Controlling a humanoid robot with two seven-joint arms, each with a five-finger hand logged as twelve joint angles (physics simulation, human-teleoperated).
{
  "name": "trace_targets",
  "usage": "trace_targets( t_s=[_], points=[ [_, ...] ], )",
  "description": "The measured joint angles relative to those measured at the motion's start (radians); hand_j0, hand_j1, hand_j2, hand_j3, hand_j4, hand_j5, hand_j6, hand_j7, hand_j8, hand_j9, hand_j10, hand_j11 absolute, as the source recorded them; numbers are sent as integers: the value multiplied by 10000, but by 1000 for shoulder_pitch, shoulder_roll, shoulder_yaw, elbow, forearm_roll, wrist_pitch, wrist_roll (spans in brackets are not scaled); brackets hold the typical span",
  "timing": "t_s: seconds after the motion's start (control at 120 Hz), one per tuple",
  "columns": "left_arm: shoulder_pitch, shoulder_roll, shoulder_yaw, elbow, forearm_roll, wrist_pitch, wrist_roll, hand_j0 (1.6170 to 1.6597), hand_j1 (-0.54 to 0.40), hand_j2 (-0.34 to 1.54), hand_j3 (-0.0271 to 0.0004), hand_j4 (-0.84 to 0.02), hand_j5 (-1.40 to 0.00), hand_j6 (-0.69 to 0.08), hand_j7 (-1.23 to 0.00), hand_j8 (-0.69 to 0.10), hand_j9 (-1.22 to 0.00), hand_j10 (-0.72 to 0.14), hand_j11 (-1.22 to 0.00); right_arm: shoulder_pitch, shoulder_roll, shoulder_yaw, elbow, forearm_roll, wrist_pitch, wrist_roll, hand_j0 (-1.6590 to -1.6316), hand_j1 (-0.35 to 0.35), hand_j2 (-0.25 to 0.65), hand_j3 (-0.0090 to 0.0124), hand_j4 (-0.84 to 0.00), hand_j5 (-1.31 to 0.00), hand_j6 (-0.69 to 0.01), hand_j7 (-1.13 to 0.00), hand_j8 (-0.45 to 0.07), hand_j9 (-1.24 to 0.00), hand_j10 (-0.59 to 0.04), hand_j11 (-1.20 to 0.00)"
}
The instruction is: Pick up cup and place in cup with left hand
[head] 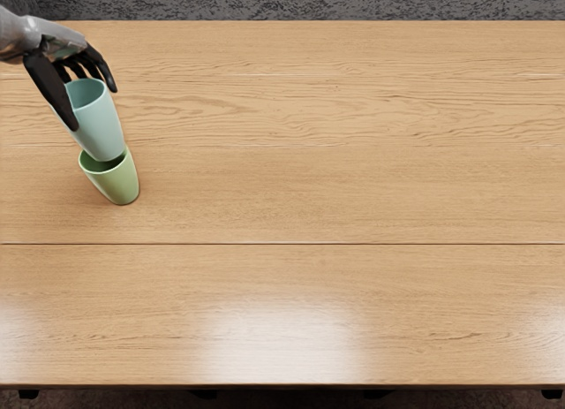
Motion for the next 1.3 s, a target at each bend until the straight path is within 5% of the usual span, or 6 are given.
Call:
trace_targets(
  t_s=[0.708,1.008,1.3],
  points=[
    [26,-37,23,25,-1,1,-1,16573,-1247,2018,0,-4330,-5906,-3714,-5809,-3316,-5803,-4558,-5822,0,0,0,0,0,0,0,-16581,-3491,1,0,-6,-1,-10,0,-8,-1,-5,-1],
    [39,-42,19,63,-15,56,-2,16579,1711,586,0,-1598,-2117,-1462,-2094,-1369,-2091,-1647,-2095,0,0,0,0,0,0,0,-16581,-3491,1,0,-7,-1,-10,0,-8,-1,-5,-1],
    [28,-65,-28,72,-167,56,-6,16580,2868,176,0,-580,-730,-554,-723,-528,-721,-585,-721,0,0,0,0,0,0,0,-16581,-3491,2,0,-7,-1,-10,0,-8,-1,-5,-1]
  ],
)
